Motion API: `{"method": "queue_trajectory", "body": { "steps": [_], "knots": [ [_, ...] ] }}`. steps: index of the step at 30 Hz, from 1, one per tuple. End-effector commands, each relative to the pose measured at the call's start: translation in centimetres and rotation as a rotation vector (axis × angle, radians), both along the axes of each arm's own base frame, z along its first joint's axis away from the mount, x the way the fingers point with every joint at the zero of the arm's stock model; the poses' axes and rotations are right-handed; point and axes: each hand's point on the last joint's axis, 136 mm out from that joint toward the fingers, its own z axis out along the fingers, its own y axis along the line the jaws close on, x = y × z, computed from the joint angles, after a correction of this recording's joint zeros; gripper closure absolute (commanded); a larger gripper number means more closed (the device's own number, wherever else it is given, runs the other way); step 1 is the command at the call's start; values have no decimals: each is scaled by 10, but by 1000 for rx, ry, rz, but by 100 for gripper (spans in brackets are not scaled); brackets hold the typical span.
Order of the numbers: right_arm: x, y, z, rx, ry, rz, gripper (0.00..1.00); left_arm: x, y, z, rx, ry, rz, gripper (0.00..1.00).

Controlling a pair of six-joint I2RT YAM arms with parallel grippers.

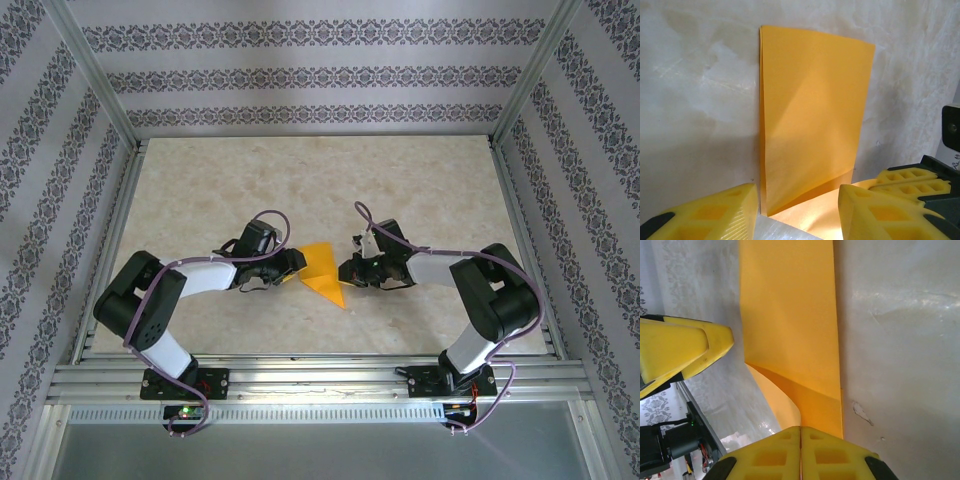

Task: Fold a paper plane with a square sheet of paper (pick it up from the middle)
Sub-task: Fourth fold the wing at the center of the table.

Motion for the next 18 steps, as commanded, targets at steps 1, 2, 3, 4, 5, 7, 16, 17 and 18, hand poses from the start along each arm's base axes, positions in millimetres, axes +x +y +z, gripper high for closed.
{"method": "queue_trajectory", "body": {
  "steps": [1,2,3,4,5,7,16,17,18],
  "knots": [
    [3,2,13,59,-31,0,93,2,1,-1,7,13,-19,54],
    [3,1,12,62,-30,-2,93,3,1,-1,2,15,-20,54],
    [3,0,12,65,-31,-5,93,3,0,-1,-3,14,-24,54],
    [3,-1,13,69,-33,-9,93,4,-2,-1,-9,15,-27,54],
    [4,-1,13,78,-35,-11,93,4,-2,-1,-12,17,-29,54],
    [4,-1,15,88,-38,-17,93,5,-3,-2,-17,20,-26,54],
    [6,-7,18,122,-44,-36,94,13,-11,3,-57,3,-31,53],
    [6,-7,19,126,-46,-37,94,14,-12,3,-58,2,-31,53],
    [6,-7,19,130,-47,-37,94,15,-12,4,-61,-1,-30,53]
  ]
}}
